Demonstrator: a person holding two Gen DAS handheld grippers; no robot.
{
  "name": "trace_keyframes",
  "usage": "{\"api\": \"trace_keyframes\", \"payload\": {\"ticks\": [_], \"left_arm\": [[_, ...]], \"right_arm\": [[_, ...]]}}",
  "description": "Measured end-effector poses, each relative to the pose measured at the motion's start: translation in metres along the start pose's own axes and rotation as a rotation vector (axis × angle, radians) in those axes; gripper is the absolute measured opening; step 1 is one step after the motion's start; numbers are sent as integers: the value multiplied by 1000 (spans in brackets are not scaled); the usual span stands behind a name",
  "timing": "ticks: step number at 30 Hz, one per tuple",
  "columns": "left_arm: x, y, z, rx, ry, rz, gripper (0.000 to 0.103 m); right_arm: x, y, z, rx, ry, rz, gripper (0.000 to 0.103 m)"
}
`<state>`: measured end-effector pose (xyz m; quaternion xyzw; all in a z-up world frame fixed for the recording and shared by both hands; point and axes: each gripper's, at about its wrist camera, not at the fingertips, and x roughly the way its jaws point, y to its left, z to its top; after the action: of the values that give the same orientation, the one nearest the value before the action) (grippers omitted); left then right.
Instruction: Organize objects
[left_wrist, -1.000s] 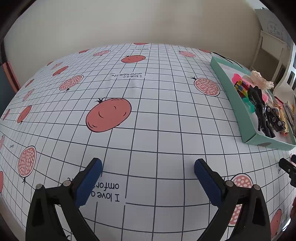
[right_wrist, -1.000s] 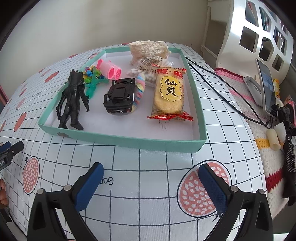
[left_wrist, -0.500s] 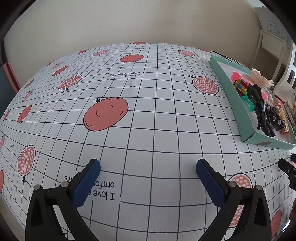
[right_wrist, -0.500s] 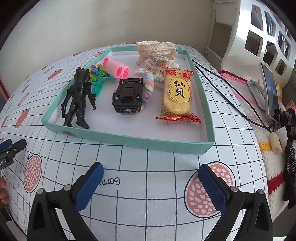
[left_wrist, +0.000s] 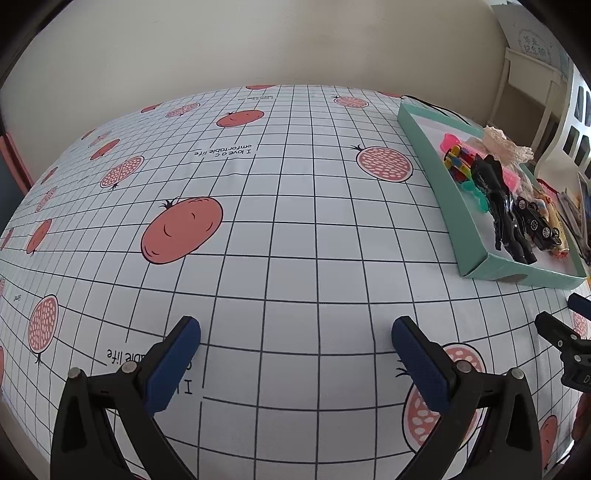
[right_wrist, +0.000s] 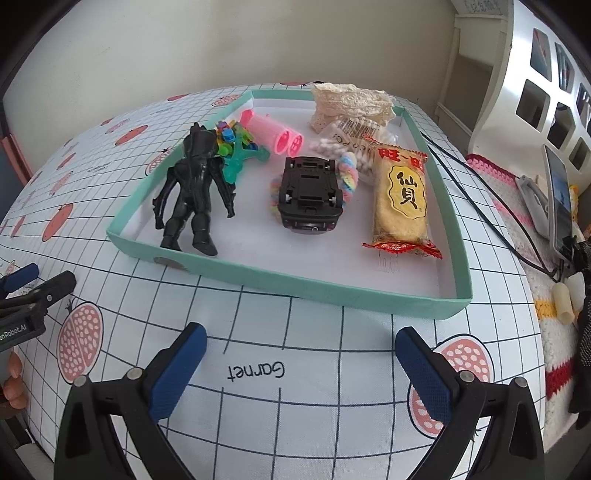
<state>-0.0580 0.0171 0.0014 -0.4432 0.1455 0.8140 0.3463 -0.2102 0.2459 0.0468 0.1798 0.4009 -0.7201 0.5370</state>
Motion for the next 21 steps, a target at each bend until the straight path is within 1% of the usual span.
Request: {"api": "trace_keyframes", "payload": {"ticks": [7, 21], "left_arm": [[-1, -5, 0, 17, 2, -12, 103], [-2, -7, -1, 23, 4, -17, 103]], "right_arm": [[1, 9, 1, -21, -3, 16, 103], [1, 9, 1, -24, -7, 17, 103]]}}
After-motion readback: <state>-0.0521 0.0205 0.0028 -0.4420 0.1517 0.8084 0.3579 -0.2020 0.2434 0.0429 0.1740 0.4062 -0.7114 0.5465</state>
